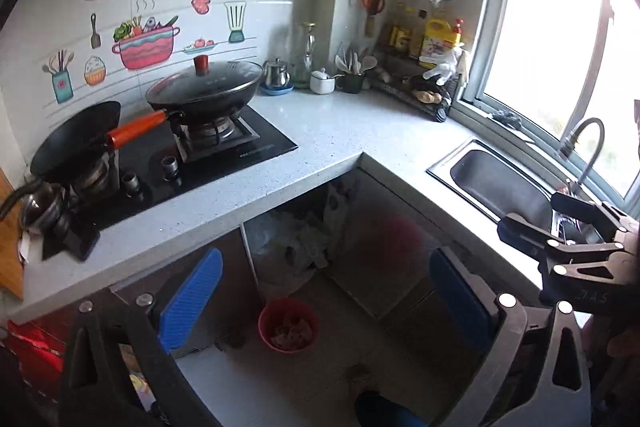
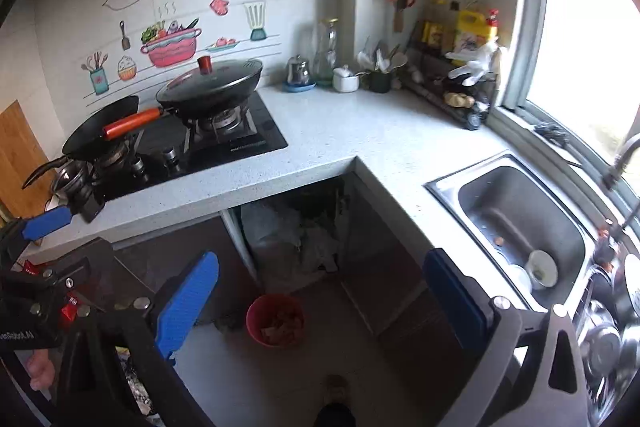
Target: Collect trash
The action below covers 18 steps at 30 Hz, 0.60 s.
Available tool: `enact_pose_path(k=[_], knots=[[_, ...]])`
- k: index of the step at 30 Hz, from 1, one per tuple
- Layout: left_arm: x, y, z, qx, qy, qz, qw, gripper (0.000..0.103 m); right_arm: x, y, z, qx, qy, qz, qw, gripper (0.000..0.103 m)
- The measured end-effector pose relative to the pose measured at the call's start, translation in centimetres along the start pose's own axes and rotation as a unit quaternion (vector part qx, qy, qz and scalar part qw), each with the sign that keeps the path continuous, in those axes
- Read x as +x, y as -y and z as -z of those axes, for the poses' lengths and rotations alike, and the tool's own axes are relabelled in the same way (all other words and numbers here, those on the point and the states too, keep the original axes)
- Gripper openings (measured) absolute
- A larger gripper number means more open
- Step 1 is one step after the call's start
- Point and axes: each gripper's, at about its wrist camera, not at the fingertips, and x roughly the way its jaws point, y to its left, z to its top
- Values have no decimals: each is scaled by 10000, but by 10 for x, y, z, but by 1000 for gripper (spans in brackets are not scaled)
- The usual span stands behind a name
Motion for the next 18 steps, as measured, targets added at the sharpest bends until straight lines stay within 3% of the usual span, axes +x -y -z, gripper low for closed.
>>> enact_pose_path(k=[6,18], knots=[[-41,5,7,154,78,275,9995,103,-46,-10,11,129,200,301,9993,103],[-64,28,40,198,-122,371,9990,103,-74,-11,41,212,-4,370,9991,103]])
